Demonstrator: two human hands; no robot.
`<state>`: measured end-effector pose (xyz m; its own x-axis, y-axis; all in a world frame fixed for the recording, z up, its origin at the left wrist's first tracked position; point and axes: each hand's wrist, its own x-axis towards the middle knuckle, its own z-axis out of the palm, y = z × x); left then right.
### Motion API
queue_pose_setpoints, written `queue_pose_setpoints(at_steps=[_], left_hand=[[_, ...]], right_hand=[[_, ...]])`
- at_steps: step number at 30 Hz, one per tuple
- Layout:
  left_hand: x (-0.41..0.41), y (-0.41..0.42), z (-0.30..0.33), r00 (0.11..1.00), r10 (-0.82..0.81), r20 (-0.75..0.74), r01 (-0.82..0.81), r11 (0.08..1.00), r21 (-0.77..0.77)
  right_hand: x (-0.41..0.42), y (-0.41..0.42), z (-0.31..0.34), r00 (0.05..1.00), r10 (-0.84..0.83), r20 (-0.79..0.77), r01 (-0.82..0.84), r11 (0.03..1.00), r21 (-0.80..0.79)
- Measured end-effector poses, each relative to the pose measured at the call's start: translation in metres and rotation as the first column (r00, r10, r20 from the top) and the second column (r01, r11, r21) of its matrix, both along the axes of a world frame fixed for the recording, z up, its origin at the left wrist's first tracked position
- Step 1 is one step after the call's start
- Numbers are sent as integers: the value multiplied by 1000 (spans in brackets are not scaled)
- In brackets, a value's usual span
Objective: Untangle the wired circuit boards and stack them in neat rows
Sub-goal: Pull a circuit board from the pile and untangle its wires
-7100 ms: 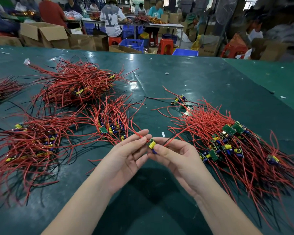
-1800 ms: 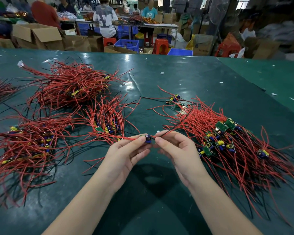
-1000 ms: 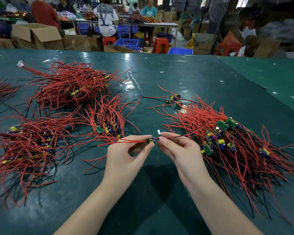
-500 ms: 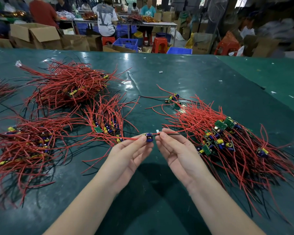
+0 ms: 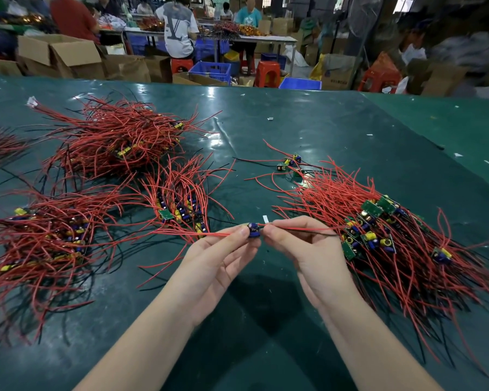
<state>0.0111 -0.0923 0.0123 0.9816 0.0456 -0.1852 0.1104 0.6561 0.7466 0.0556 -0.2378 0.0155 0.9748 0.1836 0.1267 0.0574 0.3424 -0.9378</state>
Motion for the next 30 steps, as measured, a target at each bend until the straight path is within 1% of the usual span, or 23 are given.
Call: queue_pose_setpoints(at_steps=[4,6,10,15,18,21,24,28,30], left_hand=[[-1,-5,0,999,24,30,-25,1000,12],[-1,-7,-2,997,58,50,-60,997,38],[1,-10,-4,987,140,79,-146,986,83],[0,-8,-2,967,219,131,-240,954,179],[-1,-10,-2,959,228,166,-267,924,274],[-1,-11,-1,954,224,200,-277,915,293],[-1,-9,0,956,220,193,-266,928,260],[-1,-5,-1,964,211,161,-243,947,212],[0,-3,-1,964,215,159,-244,950,194]], right_hand=[[-5,6,-4,994,-100,-53,104,991,86],[-7,9,-5,990,-102,-96,113,986,124],[-6,11,-4,975,-13,-221,56,981,188],[-3,8,-2,950,58,-308,22,968,250],[-3,8,1,897,111,-428,38,944,327],[-4,7,5,836,175,-520,47,922,385],[-4,8,5,836,198,-511,17,922,387],[-2,4,3,899,145,-412,-17,954,298],[0,2,2,918,124,-377,-14,960,281]])
